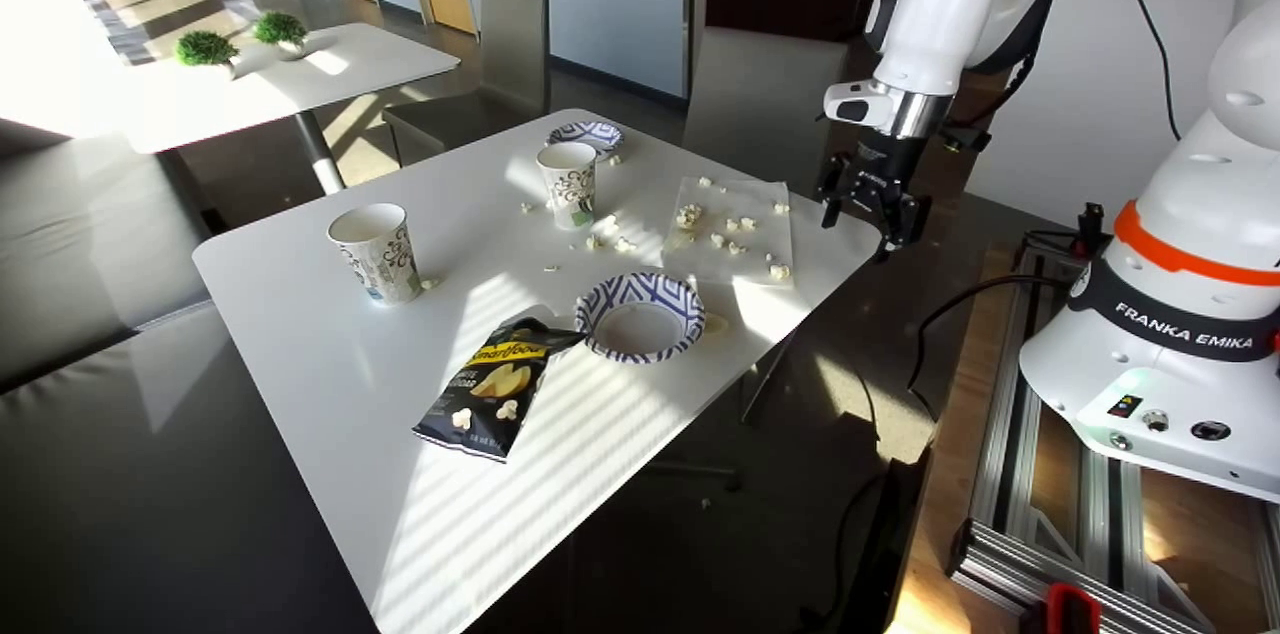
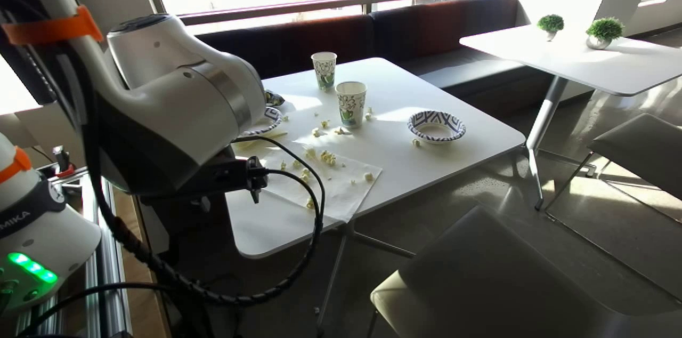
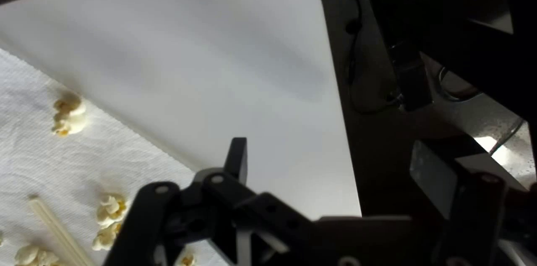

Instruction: Move the white napkin forwards then move the white fork backwards

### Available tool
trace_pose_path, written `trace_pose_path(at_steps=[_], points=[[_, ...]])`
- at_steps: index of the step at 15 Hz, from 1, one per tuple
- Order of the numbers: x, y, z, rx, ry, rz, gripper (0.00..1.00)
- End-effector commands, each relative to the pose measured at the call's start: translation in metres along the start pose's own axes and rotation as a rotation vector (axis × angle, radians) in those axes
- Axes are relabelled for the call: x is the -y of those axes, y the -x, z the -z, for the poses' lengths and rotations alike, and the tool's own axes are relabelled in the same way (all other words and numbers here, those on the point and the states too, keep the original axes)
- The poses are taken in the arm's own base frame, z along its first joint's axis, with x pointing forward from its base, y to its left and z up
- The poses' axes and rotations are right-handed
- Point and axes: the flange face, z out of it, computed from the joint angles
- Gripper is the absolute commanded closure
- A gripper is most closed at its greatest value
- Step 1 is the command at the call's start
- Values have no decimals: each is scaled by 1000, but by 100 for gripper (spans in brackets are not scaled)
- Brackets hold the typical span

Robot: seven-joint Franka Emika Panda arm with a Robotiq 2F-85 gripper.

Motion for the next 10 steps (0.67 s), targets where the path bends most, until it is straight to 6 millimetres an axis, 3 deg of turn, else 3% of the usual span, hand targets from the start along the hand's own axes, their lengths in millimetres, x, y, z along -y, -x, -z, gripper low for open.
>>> trace_pose_path(at_steps=[1, 10], points=[[-3, 1, -3, 6, -2, 4, 0], [-7, -1, -6, 11, -3, 15, 0]])
